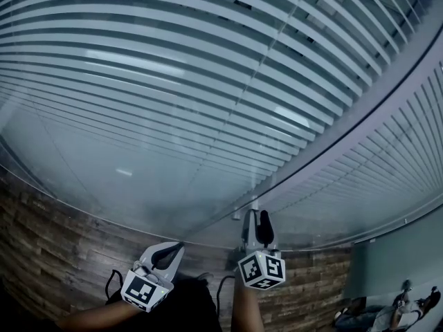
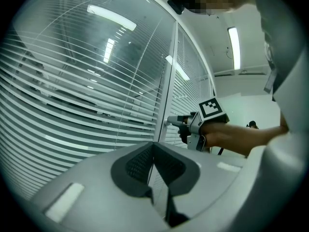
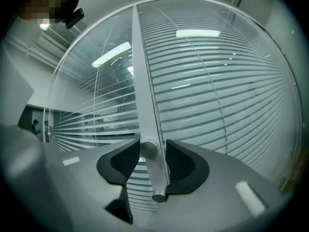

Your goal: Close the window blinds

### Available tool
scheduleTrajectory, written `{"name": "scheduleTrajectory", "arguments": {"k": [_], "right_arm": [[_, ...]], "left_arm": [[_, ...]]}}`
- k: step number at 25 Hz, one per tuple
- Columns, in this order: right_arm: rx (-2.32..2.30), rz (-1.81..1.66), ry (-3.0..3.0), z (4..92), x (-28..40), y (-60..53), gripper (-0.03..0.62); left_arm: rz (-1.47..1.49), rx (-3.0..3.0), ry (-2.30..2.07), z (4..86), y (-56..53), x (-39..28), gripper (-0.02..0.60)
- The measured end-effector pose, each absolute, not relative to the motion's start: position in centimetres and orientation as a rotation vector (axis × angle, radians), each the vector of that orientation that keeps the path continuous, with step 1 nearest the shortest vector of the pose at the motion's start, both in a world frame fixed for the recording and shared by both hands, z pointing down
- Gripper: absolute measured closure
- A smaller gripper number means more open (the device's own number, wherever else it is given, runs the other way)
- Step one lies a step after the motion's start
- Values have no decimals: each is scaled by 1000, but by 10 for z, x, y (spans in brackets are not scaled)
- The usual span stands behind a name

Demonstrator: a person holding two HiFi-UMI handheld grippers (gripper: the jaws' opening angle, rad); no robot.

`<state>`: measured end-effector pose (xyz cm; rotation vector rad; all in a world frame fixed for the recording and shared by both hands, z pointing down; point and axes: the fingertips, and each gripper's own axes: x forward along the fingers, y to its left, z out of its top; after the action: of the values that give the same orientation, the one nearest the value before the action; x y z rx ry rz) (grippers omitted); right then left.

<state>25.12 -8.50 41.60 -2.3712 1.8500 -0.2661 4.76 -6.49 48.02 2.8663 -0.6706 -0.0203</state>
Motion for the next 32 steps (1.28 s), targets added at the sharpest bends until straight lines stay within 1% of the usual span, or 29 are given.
{"name": "scheduleTrajectory", "arguments": {"k": [5, 9, 11, 12, 14, 32], "right_arm": [[-2288, -330, 1844, 418, 248, -88, 444], [-2250, -389, 1861, 424, 242, -92, 433], [-2273, -393, 1856, 425, 244, -94, 445], [-2282, -393, 1856, 425, 245, -95, 462], [-2293, -391, 1864, 426, 245, -95, 464], [-2604, -75, 2128, 426, 241, -96, 467]], "left_arm": [[-10, 2864, -641, 482, -63, 51, 583], [-14, 2861, -619, 482, -59, 54, 583], [-7, 2861, -619, 483, -61, 55, 583], [-6, 2860, -620, 483, -61, 54, 583], [-6, 2859, -625, 484, -63, 54, 583], [-22, 2824, -632, 487, -69, 56, 583]]}}
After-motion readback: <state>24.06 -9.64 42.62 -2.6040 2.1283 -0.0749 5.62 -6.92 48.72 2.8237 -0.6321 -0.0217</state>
